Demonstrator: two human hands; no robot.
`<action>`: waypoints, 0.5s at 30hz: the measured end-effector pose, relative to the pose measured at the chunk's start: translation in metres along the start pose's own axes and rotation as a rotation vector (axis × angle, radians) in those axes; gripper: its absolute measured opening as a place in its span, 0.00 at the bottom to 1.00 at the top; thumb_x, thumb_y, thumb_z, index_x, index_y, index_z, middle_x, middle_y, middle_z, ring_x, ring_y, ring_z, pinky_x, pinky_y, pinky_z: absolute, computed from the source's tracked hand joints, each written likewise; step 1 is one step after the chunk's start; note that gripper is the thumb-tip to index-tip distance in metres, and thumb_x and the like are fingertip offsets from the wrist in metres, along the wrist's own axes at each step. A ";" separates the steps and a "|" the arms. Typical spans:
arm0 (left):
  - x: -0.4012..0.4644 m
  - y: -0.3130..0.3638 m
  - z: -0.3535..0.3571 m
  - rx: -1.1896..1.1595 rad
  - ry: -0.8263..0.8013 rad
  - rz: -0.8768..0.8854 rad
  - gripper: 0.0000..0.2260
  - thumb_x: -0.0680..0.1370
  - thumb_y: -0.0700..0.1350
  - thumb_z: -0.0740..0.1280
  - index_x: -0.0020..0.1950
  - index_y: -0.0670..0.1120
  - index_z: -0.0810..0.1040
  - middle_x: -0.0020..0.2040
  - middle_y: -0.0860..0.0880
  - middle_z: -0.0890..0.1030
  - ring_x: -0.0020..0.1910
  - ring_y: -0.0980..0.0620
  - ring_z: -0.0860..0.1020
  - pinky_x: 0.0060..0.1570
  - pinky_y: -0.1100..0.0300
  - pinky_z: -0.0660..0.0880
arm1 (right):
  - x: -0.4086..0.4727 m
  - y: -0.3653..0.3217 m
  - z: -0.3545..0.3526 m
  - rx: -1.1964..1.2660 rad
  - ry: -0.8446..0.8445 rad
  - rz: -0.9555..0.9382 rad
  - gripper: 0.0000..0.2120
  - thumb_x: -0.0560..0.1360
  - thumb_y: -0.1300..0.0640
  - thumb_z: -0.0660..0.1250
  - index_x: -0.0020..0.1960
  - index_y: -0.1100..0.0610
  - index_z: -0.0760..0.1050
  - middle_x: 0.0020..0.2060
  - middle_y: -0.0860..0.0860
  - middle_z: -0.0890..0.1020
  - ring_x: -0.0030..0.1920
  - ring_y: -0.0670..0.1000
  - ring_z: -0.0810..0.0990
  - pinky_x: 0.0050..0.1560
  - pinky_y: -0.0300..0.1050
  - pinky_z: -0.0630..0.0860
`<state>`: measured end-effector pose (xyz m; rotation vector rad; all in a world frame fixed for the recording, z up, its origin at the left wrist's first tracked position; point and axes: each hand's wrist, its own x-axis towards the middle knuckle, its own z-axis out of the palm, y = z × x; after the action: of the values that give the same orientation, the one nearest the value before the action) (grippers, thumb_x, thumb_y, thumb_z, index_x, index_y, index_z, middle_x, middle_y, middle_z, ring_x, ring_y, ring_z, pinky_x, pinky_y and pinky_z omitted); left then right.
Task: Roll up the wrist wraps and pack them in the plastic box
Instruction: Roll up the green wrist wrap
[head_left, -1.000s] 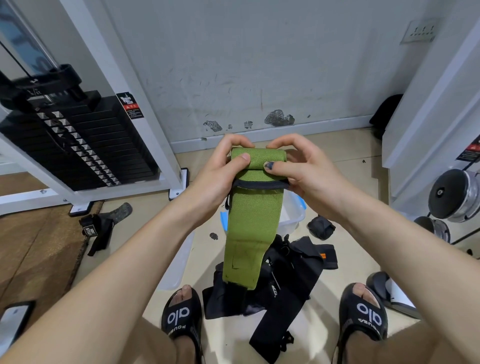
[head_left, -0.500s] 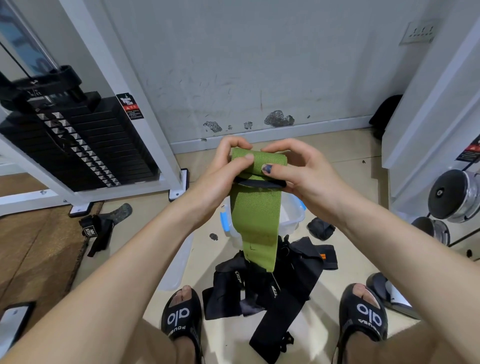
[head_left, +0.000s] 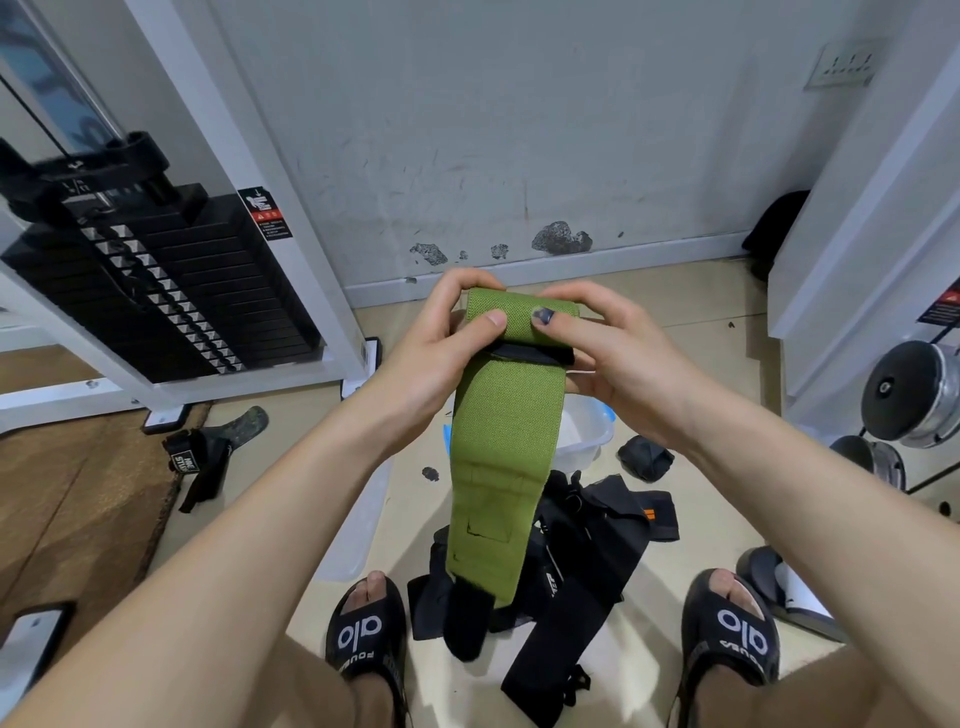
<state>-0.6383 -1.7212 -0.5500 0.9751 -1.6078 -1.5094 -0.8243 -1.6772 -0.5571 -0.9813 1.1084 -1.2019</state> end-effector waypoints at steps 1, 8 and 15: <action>0.000 -0.001 -0.001 0.002 -0.003 -0.002 0.07 0.85 0.44 0.64 0.60 0.55 0.75 0.48 0.41 0.77 0.42 0.50 0.78 0.39 0.60 0.75 | 0.000 0.000 0.000 0.002 0.009 -0.017 0.12 0.80 0.60 0.69 0.63 0.60 0.77 0.50 0.57 0.84 0.45 0.53 0.85 0.45 0.46 0.83; -0.005 -0.007 -0.002 0.473 0.275 0.027 0.17 0.76 0.62 0.71 0.56 0.57 0.67 0.49 0.52 0.73 0.42 0.58 0.76 0.47 0.59 0.73 | 0.001 0.002 -0.001 -0.019 0.096 -0.106 0.12 0.79 0.64 0.71 0.62 0.62 0.77 0.49 0.58 0.86 0.45 0.53 0.86 0.45 0.49 0.84; -0.012 -0.003 0.004 0.615 0.341 0.064 0.14 0.79 0.54 0.71 0.43 0.45 0.74 0.35 0.54 0.74 0.33 0.58 0.69 0.34 0.66 0.67 | 0.002 0.001 0.002 -0.044 0.142 -0.162 0.09 0.79 0.64 0.71 0.58 0.60 0.77 0.46 0.54 0.85 0.44 0.52 0.85 0.46 0.51 0.84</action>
<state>-0.6360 -1.7087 -0.5534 1.4035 -1.8518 -0.7458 -0.8221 -1.6789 -0.5577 -1.0482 1.1885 -1.4004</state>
